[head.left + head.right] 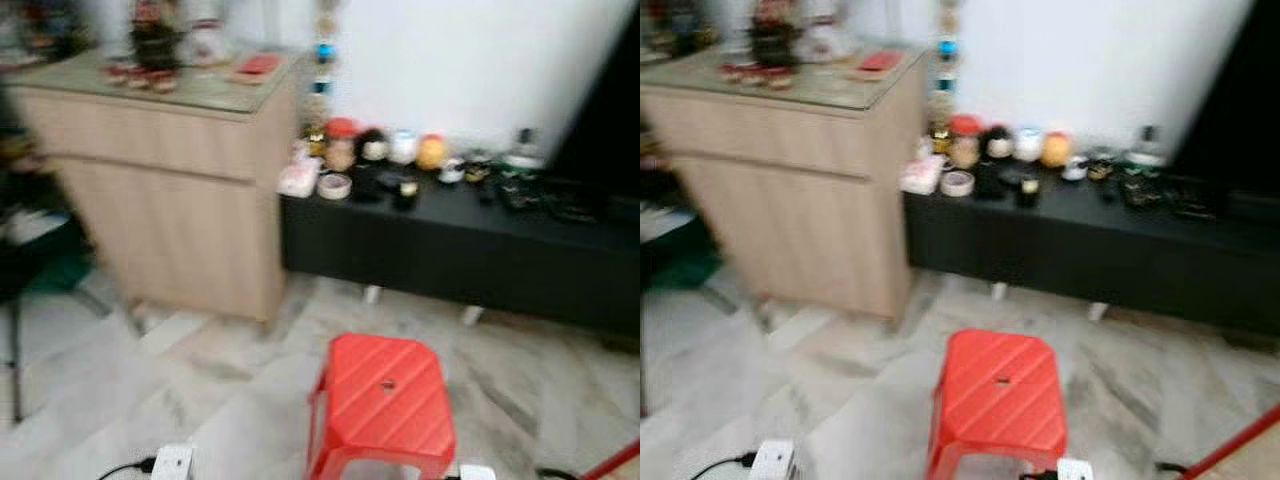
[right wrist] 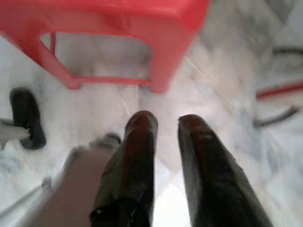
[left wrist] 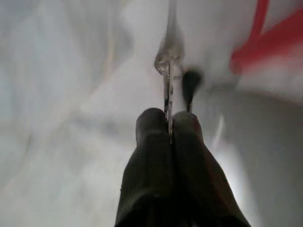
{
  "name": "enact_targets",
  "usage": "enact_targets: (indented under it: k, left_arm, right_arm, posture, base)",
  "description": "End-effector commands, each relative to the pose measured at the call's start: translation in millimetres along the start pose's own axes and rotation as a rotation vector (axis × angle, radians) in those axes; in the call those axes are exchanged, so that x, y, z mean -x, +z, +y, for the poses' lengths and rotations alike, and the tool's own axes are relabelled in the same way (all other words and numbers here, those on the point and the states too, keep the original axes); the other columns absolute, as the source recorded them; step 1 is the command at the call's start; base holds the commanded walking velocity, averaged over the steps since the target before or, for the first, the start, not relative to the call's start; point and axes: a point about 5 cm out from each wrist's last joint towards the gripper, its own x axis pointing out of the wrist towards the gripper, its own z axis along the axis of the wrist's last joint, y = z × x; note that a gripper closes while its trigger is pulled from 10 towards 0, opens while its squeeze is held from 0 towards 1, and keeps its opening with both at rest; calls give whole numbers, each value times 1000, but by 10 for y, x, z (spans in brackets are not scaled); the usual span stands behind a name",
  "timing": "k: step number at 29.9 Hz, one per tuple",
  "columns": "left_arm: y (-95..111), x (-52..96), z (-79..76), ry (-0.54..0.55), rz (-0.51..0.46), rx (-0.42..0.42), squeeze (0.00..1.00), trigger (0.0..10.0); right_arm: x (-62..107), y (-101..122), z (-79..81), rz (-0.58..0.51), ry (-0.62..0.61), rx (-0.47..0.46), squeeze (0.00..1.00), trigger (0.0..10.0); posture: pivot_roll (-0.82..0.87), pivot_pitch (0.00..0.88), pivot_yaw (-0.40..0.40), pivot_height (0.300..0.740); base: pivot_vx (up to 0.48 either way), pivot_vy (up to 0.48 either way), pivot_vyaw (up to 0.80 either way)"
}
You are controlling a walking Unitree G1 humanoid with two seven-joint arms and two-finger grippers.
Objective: Hang keys on a hook
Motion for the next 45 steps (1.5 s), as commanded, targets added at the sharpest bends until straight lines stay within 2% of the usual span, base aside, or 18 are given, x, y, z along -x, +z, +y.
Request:
enact_targets:
  k: [1,5,26,40,45]
  left_arm:
    - [40,-6,12,3,-4,1,0,10000]
    - [39,-6,12,3,-3,-1,0,10000]
    - [28,-6,-5,4,-4,17,0,10000]
    - [-41,10,22,-1,3,8,0,10000]
    - [-47,11,28,4,5,3,0,10000]
  right_arm:
    - [12,-70,-15,17,-2,26,0,10000]
    - [14,-86,-7,20,-7,1,0,10000]
    - [17,-109,25,28,1,40,0,10000]
    - [17,-108,51,24,8,29,0,10000]
    - [20,-117,53,22,9,24,0,10000]
  posture:
    - [45,0,-63,740]
    - [44,0,-61,740]
    - [48,0,-77,740]
    - [47,0,-76,740]
    - [46,0,-72,740]
  base:
    - [-277,0,0]
    - [-276,0,0]
    - [-276,0,0]
    - [0,0,0]
    - [0,-350,0]
